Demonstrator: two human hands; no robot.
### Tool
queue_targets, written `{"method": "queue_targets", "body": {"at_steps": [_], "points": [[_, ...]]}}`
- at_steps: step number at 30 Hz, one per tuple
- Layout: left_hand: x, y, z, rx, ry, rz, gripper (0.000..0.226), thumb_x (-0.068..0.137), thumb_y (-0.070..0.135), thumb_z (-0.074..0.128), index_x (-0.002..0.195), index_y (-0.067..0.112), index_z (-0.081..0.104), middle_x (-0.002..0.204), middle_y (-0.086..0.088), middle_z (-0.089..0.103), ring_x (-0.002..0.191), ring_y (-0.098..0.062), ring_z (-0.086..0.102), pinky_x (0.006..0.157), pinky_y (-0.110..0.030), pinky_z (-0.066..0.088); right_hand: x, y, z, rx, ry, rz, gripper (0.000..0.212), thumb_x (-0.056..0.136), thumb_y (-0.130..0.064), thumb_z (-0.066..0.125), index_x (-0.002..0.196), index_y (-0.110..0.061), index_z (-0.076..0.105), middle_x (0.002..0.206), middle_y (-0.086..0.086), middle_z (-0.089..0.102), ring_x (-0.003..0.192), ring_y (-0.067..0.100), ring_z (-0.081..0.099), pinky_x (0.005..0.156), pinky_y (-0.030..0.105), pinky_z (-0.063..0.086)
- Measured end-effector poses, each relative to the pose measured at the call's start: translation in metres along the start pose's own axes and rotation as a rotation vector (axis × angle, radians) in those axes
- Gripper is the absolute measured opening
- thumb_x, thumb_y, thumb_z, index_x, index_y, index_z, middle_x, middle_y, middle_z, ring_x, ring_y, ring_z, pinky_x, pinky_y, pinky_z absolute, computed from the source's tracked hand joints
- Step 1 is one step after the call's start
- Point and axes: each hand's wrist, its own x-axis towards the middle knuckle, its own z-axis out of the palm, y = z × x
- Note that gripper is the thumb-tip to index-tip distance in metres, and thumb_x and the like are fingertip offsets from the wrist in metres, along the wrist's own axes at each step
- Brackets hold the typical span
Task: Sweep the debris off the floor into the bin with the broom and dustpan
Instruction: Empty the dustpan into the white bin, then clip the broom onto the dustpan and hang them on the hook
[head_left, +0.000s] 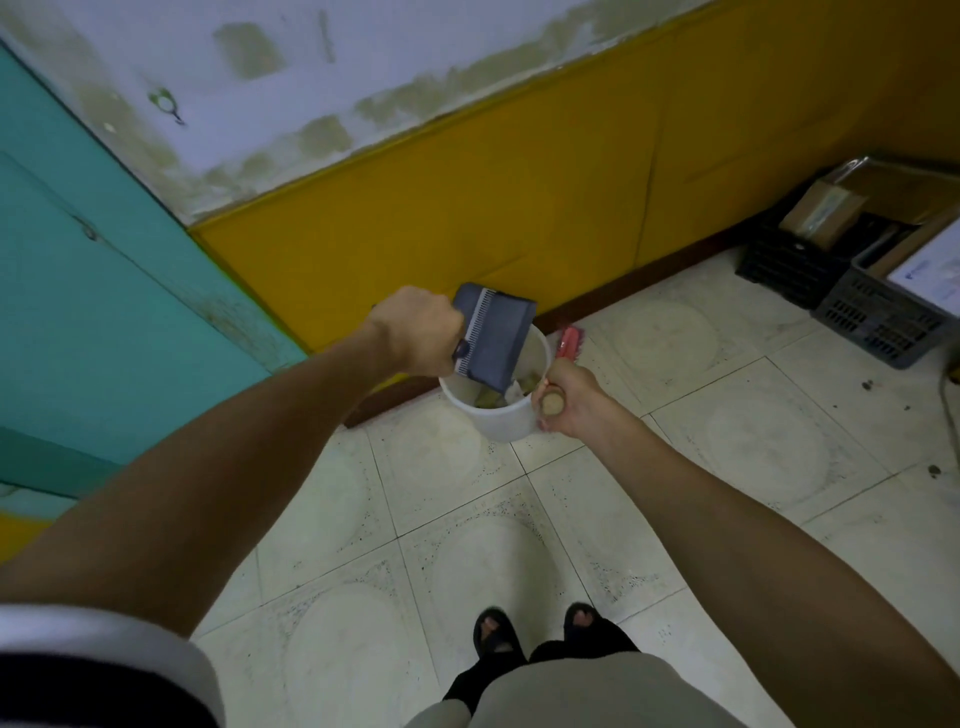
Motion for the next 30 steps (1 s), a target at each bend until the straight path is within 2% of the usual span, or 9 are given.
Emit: {"method": "queue_targets", "body": {"at_steps": [2,4,8,13,17,19,22,25,30], "points": [[-0.006,-0.003,-0.017,-0.058,0.059,-0.08,0.026,0.086,0.029,0.052,0.066,0.012,0.052,0.065,-0.01,0.051,0.06,-0.031,0.051,0.055,-0.031,0.043,-0.002,0.002,0.003,0.048,0.003,0.004,0.02,0.092,0.005,0.042,0.1,-0.002,0.058,0.105,0.016,0.061,0.049,0.012,0.054,0.03,0.015,0.04],[-0.012,-0.007,-0.029,-0.101,0.127,-0.142,0.029,0.087,0.03,0.052,0.066,0.01,0.053,0.063,-0.011,0.049,0.059,-0.031,0.047,0.055,-0.032,0.043,-0.007,0.004,0.005,0.096,-0.003,0.011,0.022,0.095,0.002,0.041,0.11,-0.003,0.056,0.104,0.016,0.062,0.042,0.014,0.059,0.03,0.015,0.04],[-0.027,-0.015,-0.045,-0.178,0.188,-0.238,0.038,0.085,0.028,0.055,0.053,0.012,0.043,0.051,-0.007,0.039,0.052,-0.03,0.045,0.051,-0.033,0.041,-0.027,0.013,0.01,0.116,-0.007,0.023,0.017,0.098,-0.003,0.038,0.087,-0.006,0.052,0.08,0.01,0.059,0.031,0.01,0.055,0.029,0.014,0.038],[-0.069,-0.032,-0.059,-0.337,0.309,-0.327,0.039,0.086,0.027,0.053,0.053,0.01,0.043,0.051,-0.009,0.039,0.044,-0.024,0.033,0.045,-0.029,0.032,-0.074,0.039,0.019,0.091,-0.034,-0.021,0.02,0.098,-0.001,0.035,0.08,-0.006,0.044,0.07,0.009,0.053,0.025,0.008,0.05,0.028,0.014,0.036],[-0.109,-0.036,-0.059,-0.459,0.368,-0.317,0.042,0.089,0.027,0.051,0.053,0.009,0.038,0.051,-0.01,0.035,0.045,-0.024,0.031,0.045,-0.026,0.028,-0.099,0.067,0.025,-0.001,-0.034,-0.109,0.029,0.094,0.005,0.026,0.073,-0.011,0.039,0.037,0.003,0.051,0.038,0.008,0.041,0.035,0.014,0.029],[-0.132,-0.034,-0.047,-0.483,0.36,-0.321,0.04,0.088,0.026,0.051,0.054,0.01,0.039,0.053,-0.009,0.037,0.045,-0.024,0.032,0.044,-0.025,0.028,-0.104,0.089,0.025,-0.074,-0.011,-0.117,0.025,0.09,0.004,0.025,0.076,-0.009,0.041,0.041,0.005,0.054,0.039,0.009,0.042,0.031,0.015,0.03],[-0.157,-0.025,-0.031,-0.528,0.31,-0.308,0.037,0.087,0.025,0.052,0.055,0.01,0.039,0.053,-0.008,0.037,0.045,-0.023,0.033,0.044,-0.024,0.028,-0.108,0.119,0.016,-0.177,0.038,-0.119,0.023,0.09,-0.001,0.025,0.075,-0.01,0.039,0.054,0.007,0.051,0.025,0.009,0.046,0.028,0.013,0.031],[-0.174,-0.012,-0.009,-0.56,0.267,-0.308,0.035,0.086,0.025,0.052,0.056,0.01,0.041,0.054,-0.007,0.039,0.046,-0.023,0.035,0.044,-0.026,0.031,-0.109,0.148,0.002,-0.167,0.007,-0.097,0.024,0.093,-0.007,0.029,0.083,-0.01,0.05,0.072,0.007,0.056,0.032,0.009,0.056,0.03,0.015,0.038],[-0.189,0.024,0.038,-0.616,0.137,-0.267,0.039,0.09,0.033,0.05,0.057,0.012,0.044,0.055,-0.005,0.043,0.046,-0.019,0.04,0.044,-0.023,0.033,-0.094,0.191,-0.031,-0.231,0.107,-0.062,0.026,0.088,-0.001,0.022,0.074,-0.017,0.036,0.063,0.002,0.033,0.032,0.01,0.037,0.029,0.015,0.029]]}}
